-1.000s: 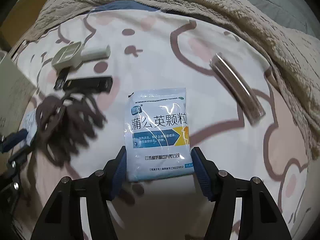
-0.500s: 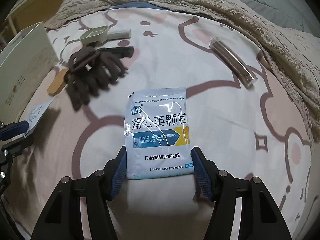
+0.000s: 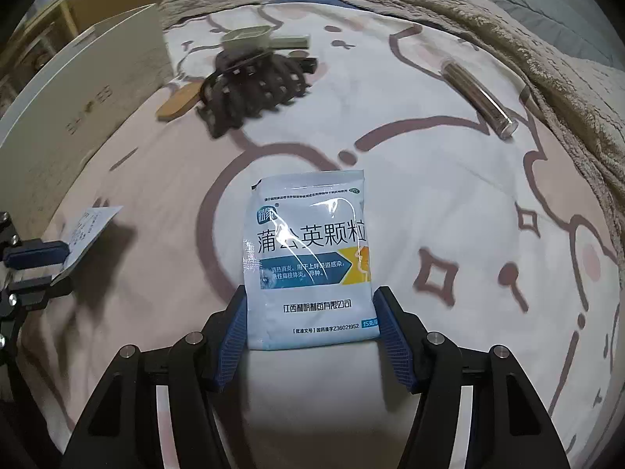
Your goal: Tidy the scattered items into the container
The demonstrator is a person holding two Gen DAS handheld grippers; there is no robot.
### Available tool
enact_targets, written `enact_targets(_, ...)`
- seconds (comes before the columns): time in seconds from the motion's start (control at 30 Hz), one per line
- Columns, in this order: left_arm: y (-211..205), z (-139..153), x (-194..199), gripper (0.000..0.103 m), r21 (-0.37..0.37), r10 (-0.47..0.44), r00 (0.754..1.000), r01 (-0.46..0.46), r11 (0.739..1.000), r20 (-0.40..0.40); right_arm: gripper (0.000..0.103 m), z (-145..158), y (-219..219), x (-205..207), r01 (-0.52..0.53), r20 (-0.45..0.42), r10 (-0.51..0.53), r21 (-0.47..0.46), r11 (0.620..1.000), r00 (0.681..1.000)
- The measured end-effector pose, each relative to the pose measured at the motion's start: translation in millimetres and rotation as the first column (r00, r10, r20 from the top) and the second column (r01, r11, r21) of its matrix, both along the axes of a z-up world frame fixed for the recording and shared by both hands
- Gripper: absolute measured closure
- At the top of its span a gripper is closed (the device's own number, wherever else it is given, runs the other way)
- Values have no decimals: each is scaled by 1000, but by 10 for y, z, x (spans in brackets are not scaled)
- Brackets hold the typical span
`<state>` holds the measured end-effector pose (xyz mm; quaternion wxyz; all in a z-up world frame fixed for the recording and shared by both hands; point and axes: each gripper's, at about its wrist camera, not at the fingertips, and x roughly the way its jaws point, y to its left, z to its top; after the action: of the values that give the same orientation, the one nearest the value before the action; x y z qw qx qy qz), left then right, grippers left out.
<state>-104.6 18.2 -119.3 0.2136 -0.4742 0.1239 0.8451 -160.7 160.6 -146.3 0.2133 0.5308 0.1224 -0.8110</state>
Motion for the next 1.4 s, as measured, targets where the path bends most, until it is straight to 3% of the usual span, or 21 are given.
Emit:
enact_targets(0.2, -26, -34, 180, 85, 3, -38, 999, 38, 999, 13, 39, -25, 60, 175, 18, -47, -21, -46, 999, 999)
enact_targets(0.33, -64, -133, 301, 85, 22, -75, 993, 73, 997, 93, 38, -40, 22, 191, 28, -70, -31, -32, 999, 997)
enact_targets(0.43, -63, -174, 414, 83, -3, -85, 992, 86, 996, 98, 38, -47, 30, 192, 33, -81, -36, -43, 999, 996)
enact_targets(0.5, -79, -144, 435, 69, 10, -60, 993, 59, 998, 106, 37, -56, 42, 189, 33, -82, -38, -57, 998, 996)
enact_targets(0.57, -109, -87, 409, 33, 29, -14, 995, 11, 1000, 99, 37, -57, 43, 179, 32, -77, -36, -59, 998, 996)
enact_targets(0.6, -123, -41, 383, 29, 42, 17, 996, -21, 999, 86, 37, -55, 43, 185, 30, -77, -35, -56, 998, 996)
enact_targets(0.77, -115, 26, 176, 17, 79, 139, 987, -145, 986, 81, 37, -74, 31, 199, 28, -87, -32, -50, 998, 996)
enact_targets(0.97, -100, -82, -58, 16, 103, 276, 951, -291, 951, 138, 37, -93, 22, 229, 26, -103, -31, -45, 999, 994)
enact_targets(1.03, -69, -100, -92, 15, 94, 298, 946, -311, 946, 131, 37, -93, 27, 235, 25, -107, -30, -48, 999, 994)
enact_targets(1.17, 14, -145, -143, 2, 53, 323, 941, -329, 943, 99, 37, -91, 25, 235, 23, -110, -28, -46, 999, 994)
enact_targets(1.3, 54, -266, -220, 0, -2, 348, 930, -350, 937, 120, 37, -88, 20, 238, 23, -109, -28, -44, 999, 994)
enact_targets(1.4, 23, -333, -266, 0, 0, 378, 915, -381, 924, 143, 37, -89, 23, 233, 22, -113, -27, -42, 999, 993)
